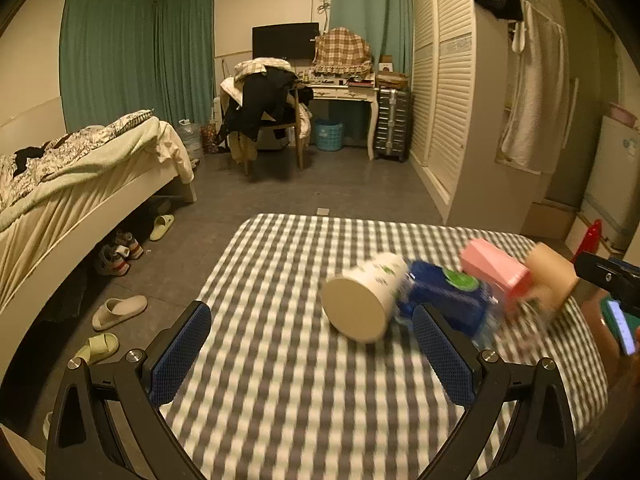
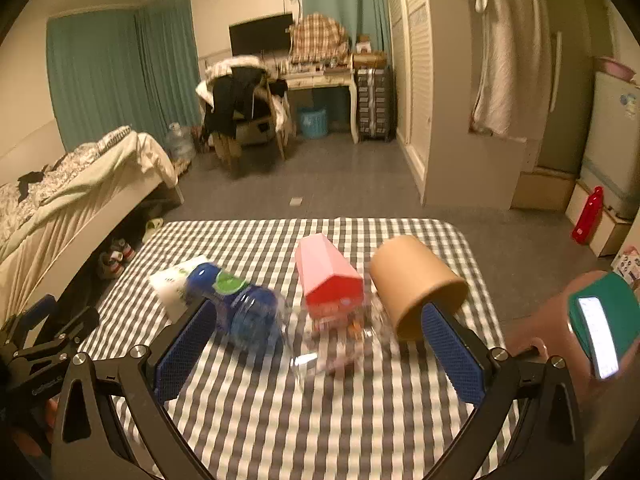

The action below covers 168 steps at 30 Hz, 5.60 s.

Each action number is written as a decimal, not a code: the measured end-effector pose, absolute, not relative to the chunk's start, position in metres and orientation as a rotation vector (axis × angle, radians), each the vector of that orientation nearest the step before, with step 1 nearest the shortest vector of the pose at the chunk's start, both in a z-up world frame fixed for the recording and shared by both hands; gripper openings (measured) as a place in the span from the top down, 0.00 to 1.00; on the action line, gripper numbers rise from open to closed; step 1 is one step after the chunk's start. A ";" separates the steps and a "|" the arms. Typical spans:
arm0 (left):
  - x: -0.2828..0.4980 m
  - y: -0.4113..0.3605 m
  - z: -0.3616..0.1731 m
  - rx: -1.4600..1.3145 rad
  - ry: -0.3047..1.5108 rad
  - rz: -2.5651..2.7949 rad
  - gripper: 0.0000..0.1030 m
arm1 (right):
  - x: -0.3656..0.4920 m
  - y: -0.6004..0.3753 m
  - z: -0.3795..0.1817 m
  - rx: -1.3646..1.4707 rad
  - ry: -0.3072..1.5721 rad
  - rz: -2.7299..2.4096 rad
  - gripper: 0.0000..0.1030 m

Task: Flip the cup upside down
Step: 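Close the right gripper around the pink hexagonal cup and lift it, then rotate the held pink cup with the right gripper toward the left gripper, then grasp the pink cup with the left gripper while the right gripper releases it, then lower the pink cup onto the table with the left gripper and open it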

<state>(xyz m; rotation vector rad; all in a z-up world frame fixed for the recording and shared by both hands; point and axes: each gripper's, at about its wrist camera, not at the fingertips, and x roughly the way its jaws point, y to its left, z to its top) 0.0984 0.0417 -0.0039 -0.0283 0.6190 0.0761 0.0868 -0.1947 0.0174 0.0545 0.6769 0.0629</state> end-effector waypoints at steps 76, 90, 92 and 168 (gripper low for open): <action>0.063 0.121 -0.047 -0.090 0.733 0.102 0.00 | 0.112 -0.036 -0.097 -0.060 1.236 0.196 0.43; 0.076 0.087 -0.031 -0.068 0.782 0.055 0.00 | 0.086 -0.074 -0.033 -0.111 1.039 0.153 0.13; 0.081 0.073 -0.023 -0.059 0.793 0.031 0.00 | 0.080 -0.089 -0.021 -0.120 0.998 0.142 0.12; 0.137 -0.051 -0.023 0.062 0.775 -0.147 0.47 | 0.047 -0.211 -0.056 -0.035 0.929 0.081 0.12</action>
